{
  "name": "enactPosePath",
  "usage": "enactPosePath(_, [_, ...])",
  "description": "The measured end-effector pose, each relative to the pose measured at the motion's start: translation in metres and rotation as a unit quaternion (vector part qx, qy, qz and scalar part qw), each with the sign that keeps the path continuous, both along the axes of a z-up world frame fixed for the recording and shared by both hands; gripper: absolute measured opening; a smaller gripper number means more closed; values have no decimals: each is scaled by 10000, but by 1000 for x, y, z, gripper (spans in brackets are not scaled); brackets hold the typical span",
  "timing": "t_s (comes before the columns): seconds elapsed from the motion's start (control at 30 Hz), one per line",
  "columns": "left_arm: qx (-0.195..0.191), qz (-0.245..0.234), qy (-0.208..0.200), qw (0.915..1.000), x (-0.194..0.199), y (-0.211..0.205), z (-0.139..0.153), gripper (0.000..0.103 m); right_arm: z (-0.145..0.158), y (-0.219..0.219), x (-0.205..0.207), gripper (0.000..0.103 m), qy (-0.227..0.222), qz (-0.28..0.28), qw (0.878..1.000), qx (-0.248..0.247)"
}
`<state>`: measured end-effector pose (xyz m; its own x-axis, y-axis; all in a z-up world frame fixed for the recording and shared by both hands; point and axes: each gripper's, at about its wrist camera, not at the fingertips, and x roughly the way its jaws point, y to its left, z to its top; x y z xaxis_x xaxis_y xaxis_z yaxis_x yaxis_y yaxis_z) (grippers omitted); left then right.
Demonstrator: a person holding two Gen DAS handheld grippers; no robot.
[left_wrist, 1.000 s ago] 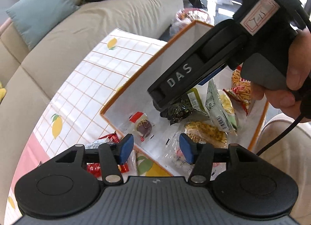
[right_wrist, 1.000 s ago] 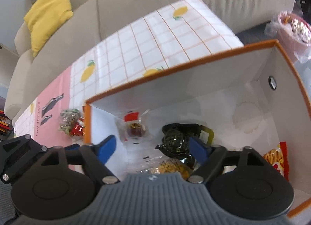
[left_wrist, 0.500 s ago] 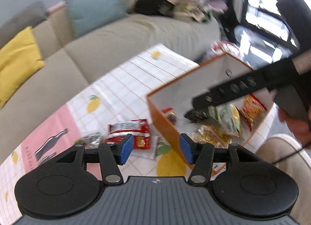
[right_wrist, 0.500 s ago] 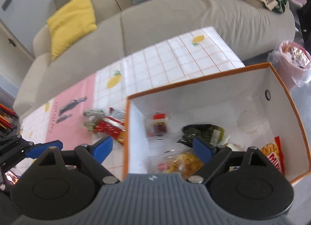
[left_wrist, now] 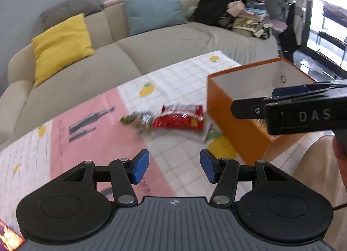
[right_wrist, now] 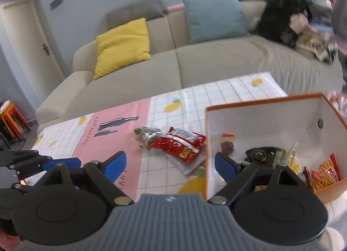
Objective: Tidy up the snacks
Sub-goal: 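Withdraw both grippers from the box toward the remaining snacks, then grasp the clear bag of brown snacks with the left gripper while the right grasps the red chip bag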
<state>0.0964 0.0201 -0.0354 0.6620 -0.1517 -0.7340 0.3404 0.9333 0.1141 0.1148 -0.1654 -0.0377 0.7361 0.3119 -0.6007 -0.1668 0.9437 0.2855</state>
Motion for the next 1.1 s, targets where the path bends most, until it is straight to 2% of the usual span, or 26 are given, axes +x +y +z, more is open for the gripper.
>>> enactPosePath(0.23, [-312, 327, 234, 9987, 1, 30, -18, 64, -12, 33, -8, 82, -170, 461, 9985, -244])
enactPosePath(0.4, [-404, 166, 172, 9989, 17, 41, -17, 64, -21, 42, 18, 81, -98, 734, 9962, -450])
enactPosePath(0.5, [-390, 135, 117, 9991, 35, 46, -15, 64, -23, 53, 39, 81, -141, 1032, 9914, -796])
enactPosePath(0.63, [-382, -90, 124, 9992, 63, 49, -16, 64, -27, 67, 70, 81, -100, 1466, 9783, -1461])
enactPosePath(0.73, [-299, -213, 173, 9992, 84, 49, -22, 64, -33, 73, 92, 81, 14, 1776, 9678, -1782])
enactPosePath(0.9, [-191, -366, 359, 9985, 120, 47, -38, 64, -52, 91, 128, 75, 334, 2289, 9404, -2493])
enactPosePath(1.03, [-296, -370, 573, 9972, 149, 48, -54, 64, -68, 103, 153, 75, 508, 2648, 9196, -2858])
enactPosePath(1.1, [-536, -263, 703, 9957, 164, 52, -63, 64, -75, 109, 165, 75, 638, 2841, 9091, -2980])
